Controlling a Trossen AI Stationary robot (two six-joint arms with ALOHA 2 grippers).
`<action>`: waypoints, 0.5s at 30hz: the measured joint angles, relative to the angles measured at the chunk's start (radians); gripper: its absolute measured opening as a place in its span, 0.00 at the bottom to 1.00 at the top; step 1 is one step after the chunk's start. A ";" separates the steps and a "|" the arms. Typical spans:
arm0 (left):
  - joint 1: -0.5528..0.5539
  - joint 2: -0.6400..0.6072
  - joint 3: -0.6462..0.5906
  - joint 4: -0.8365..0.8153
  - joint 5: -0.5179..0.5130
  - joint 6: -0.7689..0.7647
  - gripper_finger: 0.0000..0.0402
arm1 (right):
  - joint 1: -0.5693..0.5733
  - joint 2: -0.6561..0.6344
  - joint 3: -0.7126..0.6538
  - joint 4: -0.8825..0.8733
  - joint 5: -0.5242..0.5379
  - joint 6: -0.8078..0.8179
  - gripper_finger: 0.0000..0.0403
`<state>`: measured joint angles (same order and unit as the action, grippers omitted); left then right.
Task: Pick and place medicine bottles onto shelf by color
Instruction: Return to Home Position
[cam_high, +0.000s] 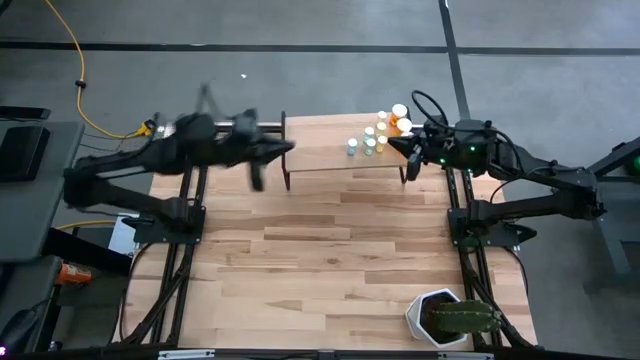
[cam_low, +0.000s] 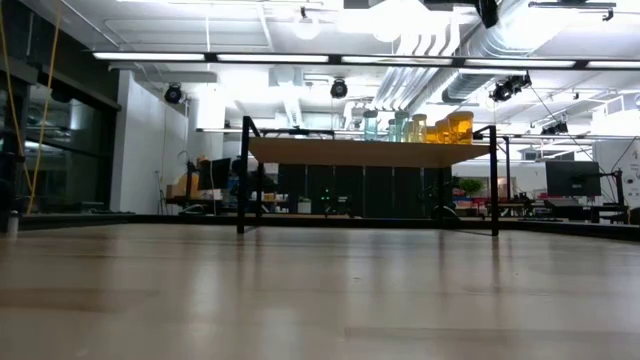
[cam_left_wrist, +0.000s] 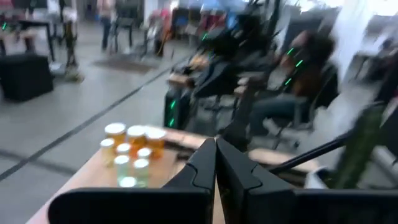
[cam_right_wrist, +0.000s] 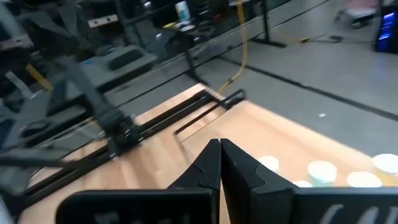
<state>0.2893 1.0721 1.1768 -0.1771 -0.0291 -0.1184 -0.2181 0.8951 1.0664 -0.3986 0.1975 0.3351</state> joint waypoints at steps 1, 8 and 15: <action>-0.032 -0.054 -0.044 0.022 -0.019 -0.004 0.00 | 0.000 0.000 0.000 -0.001 -0.021 -0.001 0.00; -0.236 -0.346 -0.243 0.042 -0.239 -0.010 0.00 | 0.000 0.000 0.000 0.009 -0.103 -0.003 0.00; -0.285 -0.467 -0.308 0.049 -0.331 0.006 0.00 | 0.003 0.000 0.000 0.019 -0.101 -0.087 0.00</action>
<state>0.0044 0.6053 0.8686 -0.1278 -0.3597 -0.1128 -0.2147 0.8951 1.0664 -0.3793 0.0967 0.2485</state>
